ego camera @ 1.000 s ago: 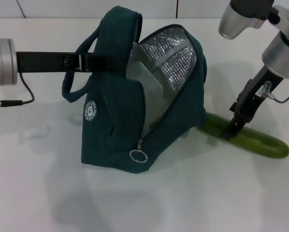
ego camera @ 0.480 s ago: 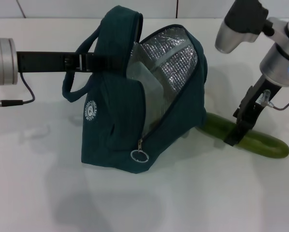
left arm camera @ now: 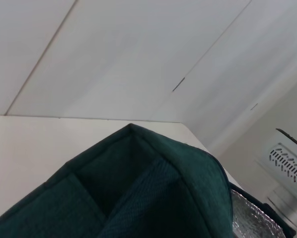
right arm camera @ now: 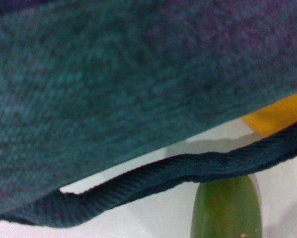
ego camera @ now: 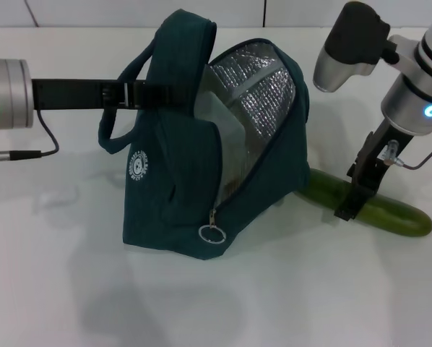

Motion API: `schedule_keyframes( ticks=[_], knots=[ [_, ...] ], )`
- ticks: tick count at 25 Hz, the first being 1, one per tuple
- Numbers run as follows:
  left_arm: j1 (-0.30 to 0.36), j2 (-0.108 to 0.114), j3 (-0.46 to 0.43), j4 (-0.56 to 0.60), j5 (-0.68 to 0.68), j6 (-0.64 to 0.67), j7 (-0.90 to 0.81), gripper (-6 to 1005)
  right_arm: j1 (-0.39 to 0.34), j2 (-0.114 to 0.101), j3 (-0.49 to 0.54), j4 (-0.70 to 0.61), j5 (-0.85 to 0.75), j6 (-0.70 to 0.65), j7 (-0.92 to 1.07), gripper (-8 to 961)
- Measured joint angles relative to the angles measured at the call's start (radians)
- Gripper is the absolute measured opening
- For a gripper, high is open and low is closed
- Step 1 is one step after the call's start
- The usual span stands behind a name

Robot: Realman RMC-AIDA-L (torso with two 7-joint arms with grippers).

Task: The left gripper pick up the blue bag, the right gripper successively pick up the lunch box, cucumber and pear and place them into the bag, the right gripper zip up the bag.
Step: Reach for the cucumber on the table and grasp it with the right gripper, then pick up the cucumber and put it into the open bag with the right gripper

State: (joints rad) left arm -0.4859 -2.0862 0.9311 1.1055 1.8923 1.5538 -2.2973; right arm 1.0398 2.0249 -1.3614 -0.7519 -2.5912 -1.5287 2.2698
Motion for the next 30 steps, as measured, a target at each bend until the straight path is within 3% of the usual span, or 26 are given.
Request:
schedule_keyframes(
  ticks=[6, 16, 24, 30],
  knots=[
    [-0.006, 0.000, -0.002, -0.001, -0.002, -0.003, 0.010, 40, 0.002, 0.003, -0.078, 0.007, 0.002, 0.016, 0.005, 855],
    [-0.014, 0.000, -0.004, -0.007, -0.003, -0.005, 0.019, 40, 0.009, 0.003, -0.107, 0.017, 0.000, 0.058, 0.025, 848],
    [-0.014, 0.000, -0.007, -0.007, -0.004, -0.005, 0.023, 40, 0.021, 0.001, -0.103, 0.006, -0.005, 0.039, 0.030, 621],
    [-0.013, 0.000, -0.008, -0.008, -0.004, -0.004, 0.022, 40, 0.011, -0.013, -0.039, -0.010, -0.072, 0.027, 0.056, 572]
  ],
)
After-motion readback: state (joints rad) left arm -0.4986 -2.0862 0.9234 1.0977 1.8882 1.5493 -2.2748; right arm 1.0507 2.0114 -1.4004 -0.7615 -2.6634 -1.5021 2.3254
